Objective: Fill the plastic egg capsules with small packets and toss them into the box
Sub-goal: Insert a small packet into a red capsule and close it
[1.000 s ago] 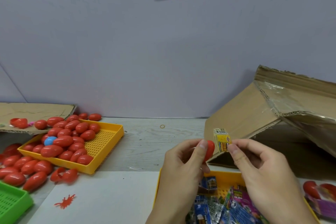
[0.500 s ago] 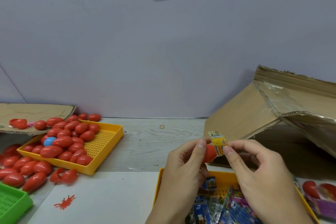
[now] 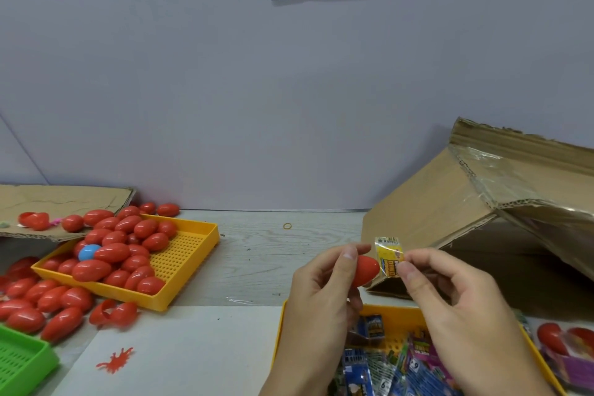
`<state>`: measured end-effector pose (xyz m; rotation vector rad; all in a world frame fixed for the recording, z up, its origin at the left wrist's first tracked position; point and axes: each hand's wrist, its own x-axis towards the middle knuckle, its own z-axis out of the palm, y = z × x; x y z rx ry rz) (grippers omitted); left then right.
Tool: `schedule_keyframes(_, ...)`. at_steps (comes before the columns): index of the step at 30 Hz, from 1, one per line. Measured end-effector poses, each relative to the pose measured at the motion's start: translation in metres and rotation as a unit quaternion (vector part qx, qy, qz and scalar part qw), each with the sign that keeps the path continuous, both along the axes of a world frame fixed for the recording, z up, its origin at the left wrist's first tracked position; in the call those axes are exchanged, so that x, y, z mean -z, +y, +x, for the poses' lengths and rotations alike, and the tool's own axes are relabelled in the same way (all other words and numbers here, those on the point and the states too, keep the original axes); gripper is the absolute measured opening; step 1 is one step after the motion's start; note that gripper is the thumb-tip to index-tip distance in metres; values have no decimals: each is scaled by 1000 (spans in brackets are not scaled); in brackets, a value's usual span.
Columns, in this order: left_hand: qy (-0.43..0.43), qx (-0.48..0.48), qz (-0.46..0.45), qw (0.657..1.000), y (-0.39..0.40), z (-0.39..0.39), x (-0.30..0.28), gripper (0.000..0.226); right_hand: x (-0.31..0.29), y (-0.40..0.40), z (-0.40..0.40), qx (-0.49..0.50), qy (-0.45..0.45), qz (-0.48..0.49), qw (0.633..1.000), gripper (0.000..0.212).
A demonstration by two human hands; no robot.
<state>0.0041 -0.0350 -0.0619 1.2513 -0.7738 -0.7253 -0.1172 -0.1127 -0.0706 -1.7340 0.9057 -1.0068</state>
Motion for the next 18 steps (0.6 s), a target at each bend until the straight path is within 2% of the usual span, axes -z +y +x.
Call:
schedule_keyframes(4,8,11,2,1000,0,0,1,29,-1,0,1,-11,-27,52,998,21)
schedule_keyframes(6,14,15,1,1000,0,0,0,29,-1,-1,0,-23,-20,62,998,16)
schedule_keyframes(13,66,0,-4,998,-3,0,3,27,0,-1,0,-15,9,16,1000,10)
schedule_keyframes(18,25,3,-12,1000,-2,2,3,23,2,-1,0,-2,10,6,1000,14)
